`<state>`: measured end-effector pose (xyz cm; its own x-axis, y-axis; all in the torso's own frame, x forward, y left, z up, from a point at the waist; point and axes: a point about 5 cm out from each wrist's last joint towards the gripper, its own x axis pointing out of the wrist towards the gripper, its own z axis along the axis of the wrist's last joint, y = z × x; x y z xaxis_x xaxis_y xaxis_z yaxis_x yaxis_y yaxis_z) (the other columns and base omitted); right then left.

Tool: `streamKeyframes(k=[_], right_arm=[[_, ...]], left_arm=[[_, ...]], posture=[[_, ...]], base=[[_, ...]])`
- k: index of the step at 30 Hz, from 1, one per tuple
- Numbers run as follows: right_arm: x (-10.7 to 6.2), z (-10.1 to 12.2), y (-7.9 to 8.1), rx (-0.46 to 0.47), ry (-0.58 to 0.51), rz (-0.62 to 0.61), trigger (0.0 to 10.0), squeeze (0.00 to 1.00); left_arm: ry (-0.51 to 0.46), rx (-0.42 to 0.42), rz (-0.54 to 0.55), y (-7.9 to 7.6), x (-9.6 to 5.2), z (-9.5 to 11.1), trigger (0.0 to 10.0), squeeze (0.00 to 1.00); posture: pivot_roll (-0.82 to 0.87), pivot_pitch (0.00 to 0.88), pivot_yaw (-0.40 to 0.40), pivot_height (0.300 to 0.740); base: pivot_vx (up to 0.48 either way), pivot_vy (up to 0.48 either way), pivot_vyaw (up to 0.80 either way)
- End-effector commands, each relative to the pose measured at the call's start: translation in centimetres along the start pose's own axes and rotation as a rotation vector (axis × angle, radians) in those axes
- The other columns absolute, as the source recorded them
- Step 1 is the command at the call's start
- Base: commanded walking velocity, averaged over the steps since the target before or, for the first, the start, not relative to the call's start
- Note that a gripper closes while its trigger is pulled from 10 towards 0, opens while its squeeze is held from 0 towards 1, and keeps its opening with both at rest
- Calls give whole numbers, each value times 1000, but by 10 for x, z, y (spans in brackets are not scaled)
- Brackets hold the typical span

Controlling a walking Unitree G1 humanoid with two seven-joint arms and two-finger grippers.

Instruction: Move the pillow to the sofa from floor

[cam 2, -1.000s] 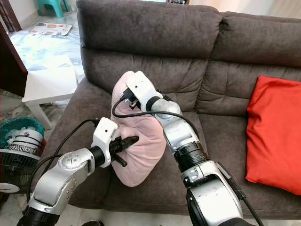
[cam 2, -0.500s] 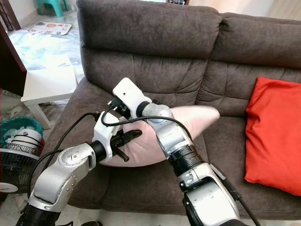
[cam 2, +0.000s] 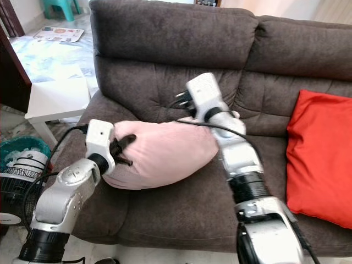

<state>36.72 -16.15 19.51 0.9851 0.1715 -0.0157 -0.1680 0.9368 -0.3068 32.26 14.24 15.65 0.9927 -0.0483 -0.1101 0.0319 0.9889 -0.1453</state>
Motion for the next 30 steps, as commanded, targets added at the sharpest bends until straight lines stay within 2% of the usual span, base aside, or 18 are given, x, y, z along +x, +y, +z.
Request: streamKeyframes(k=[1,2,3,5,6,7,9,11,15,17,19,20,25,30], right_arm=[[-7,-10,-5,21,36,-18,10000,0],[-12,-16,-2,15,52,-17,10000,0],[-12,-16,-2,15,52,-17,10000,0],[-18,-24,2,22,72,-11,10000,0],[-18,-24,2,22,72,-11,10000,0],[-20,-26,3,29,76,-11,10000,0],[-22,-28,3,30,82,-16,10000,0],[-24,-29,3,32,89,-20,10000,0],[-26,-29,2,34,96,-25,10000,0],[-26,-29,2,34,97,-25,10000,0],[-26,-29,2,35,97,-26,10000,0],[-26,-28,1,35,96,-29,10000,0],[-27,-28,3,37,98,-28,10000,0],[-28,-30,7,45,107,-22,10000,0]], left_arm=[[-49,-93,247,36,2,7,10000,0],[-45,-195,355,51,3,4,10000,0],[-45,-195,355,51,3,4,10000,0],[-86,-214,508,75,-2,5,10000,0],[-86,-214,508,75,-2,5,10000,0],[-104,-219,558,82,-5,6,10000,0],[-116,-226,605,87,-8,7,10000,0],[-121,-236,622,88,-8,7,10000,0],[-58,-249,410,62,6,0,10000,0],[-5,-222,133,25,14,-4,10000,0],[-1,-208,92,19,15,-4,10000,0],[4,-139,-23,2,16,-3,10000,0],[-27,-191,-103,-11,19,7,10000,0],[41,-173,-251,-18,20,5,10000,0]], posture=[[110,69,-107,740],[108,69,-106,740],[108,69,-106,740],[106,66,-104,740],[106,66,-104,740],[106,66,-104,740],[109,68,-102,740],[109,69,-103,740],[110,69,-107,740],[111,69,-108,740],[109,68,-109,740],[107,69,-109,740],[105,72,-110,740],[109,75,-110,740]], base=[[0,0,0],[0,0,0],[0,0,0],[0,0,0],[0,0,0],[0,0,0],[0,0,0],[0,0,0],[0,0,0],[0,0,0],[0,0,0],[0,0,0],[0,0,0],[0,0,0]])
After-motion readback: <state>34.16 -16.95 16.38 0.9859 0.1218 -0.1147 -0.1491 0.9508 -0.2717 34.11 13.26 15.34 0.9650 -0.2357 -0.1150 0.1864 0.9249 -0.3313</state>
